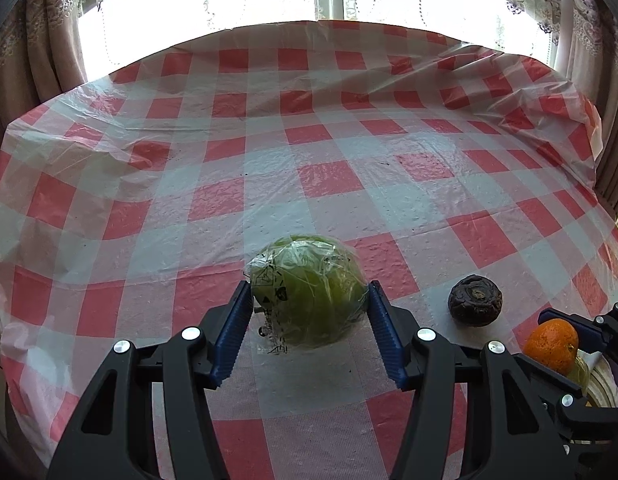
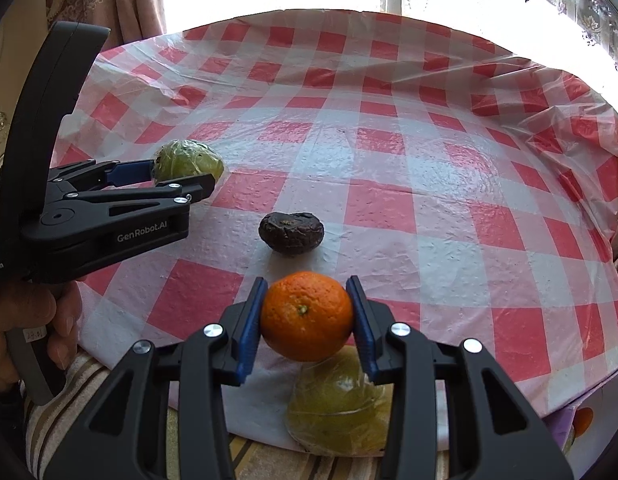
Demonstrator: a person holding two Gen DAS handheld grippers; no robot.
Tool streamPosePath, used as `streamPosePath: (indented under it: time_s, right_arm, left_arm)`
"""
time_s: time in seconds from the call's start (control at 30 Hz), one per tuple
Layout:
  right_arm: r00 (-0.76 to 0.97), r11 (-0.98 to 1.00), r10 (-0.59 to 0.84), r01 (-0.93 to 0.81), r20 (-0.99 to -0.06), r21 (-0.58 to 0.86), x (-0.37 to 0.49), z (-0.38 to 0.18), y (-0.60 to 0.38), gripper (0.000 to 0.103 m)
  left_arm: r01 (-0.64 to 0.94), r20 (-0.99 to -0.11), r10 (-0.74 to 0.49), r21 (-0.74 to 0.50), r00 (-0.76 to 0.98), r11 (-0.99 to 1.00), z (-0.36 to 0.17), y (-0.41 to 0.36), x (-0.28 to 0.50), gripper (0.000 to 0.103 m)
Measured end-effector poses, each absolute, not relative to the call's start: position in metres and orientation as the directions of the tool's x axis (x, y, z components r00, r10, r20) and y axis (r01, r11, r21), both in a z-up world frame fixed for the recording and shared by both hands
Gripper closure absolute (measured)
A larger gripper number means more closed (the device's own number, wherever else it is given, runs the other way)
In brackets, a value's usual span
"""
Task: Organize fruits
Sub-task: 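Lift and carry the tangerine and the small wrapped cabbage to the white box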
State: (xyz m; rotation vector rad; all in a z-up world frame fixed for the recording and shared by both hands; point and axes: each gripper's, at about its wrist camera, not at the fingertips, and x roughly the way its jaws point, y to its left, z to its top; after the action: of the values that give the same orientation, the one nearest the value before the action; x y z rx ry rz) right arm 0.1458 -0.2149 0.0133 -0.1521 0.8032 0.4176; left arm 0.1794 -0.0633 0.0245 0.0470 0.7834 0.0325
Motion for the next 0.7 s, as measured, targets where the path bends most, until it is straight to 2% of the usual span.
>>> streamPosePath:
  time_s: [0.7]
  right_arm:
    - [0.716, 0.955, 0.267, -0.288, -0.645, 0.075, 0.109, 0.051, -0.295, 0.062]
  left_arm:
    - [0.122, -0.658, -0.037, 0.083, 0.752, 0.989, 0.062, -0.136, 0.134, 0.047]
